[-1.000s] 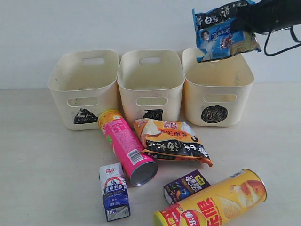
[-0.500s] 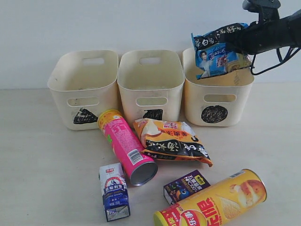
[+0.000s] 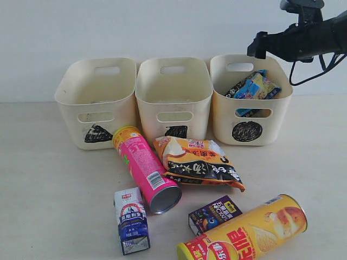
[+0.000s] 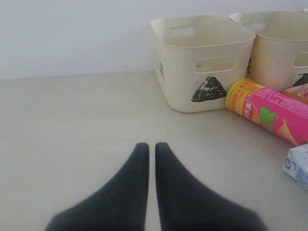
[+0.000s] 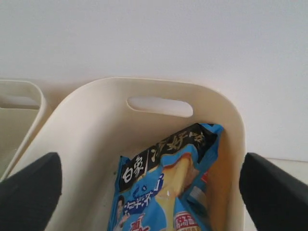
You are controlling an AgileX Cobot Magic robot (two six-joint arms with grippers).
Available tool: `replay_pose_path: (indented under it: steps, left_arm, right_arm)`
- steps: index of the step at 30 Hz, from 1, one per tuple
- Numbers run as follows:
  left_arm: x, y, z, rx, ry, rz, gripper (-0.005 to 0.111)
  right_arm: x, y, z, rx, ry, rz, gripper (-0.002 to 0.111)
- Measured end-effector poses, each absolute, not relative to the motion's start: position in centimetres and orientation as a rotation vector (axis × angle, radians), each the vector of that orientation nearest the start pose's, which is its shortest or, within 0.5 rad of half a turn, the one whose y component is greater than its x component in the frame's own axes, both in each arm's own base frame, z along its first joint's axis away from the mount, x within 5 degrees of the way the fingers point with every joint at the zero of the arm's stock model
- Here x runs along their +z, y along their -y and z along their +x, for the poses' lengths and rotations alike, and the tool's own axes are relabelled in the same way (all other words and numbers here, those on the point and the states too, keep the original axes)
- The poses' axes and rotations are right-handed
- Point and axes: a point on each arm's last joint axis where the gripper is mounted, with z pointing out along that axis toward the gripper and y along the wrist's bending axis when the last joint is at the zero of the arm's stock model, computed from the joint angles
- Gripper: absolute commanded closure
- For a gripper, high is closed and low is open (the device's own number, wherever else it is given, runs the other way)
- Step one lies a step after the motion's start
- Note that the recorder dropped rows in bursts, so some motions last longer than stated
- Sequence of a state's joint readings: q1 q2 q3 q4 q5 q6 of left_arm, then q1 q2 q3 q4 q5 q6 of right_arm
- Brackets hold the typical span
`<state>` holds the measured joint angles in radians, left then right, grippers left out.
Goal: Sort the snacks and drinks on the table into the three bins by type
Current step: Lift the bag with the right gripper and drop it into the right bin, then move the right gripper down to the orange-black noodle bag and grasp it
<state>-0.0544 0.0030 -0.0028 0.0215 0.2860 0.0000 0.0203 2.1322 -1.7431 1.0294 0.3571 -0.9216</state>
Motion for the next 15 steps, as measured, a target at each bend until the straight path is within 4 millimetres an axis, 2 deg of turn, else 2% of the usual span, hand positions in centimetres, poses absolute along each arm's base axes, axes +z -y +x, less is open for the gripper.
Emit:
replay_pose_path:
  steps: [4,8,9,10,11,15]
  left_arm:
    - [18.8,0.2,5.5,-0.019,-1.769,0.062,0.102]
    - [18.8,0.2,5.5,-0.019,-1.769,0.062,0.102]
    - [18.8,0.2,5.5,-0.019,-1.769,0.062,0.102]
    - [18.8,0.2,5.5,-0.019,-1.769,0.062,0.102]
    - [18.8,0.2,5.5,-0.019,-1.769,0.062,0.102]
    - [18.8,0.2,5.5,-0.019,-1.769,0.062,0.102]
  right_arm:
    - [25.8,-4.0,49.9,0.369,-2.055,-0.196,0.047]
    - [28.4,-4.3,48.4,0.349,-2.05,-0.334,0.073]
    - [29.2,-4.4,47.9,0.346,-2.051,-0.371,0.088]
    - [30.5,-4.6,47.0,0.346,-2.053,-0.434,0.097]
    - [31.0,-4.7,46.5,0.348,-2.059,-0.47,0.108]
    - [32.1,-5.0,44.0,0.345,-2.131,-0.662,0.108]
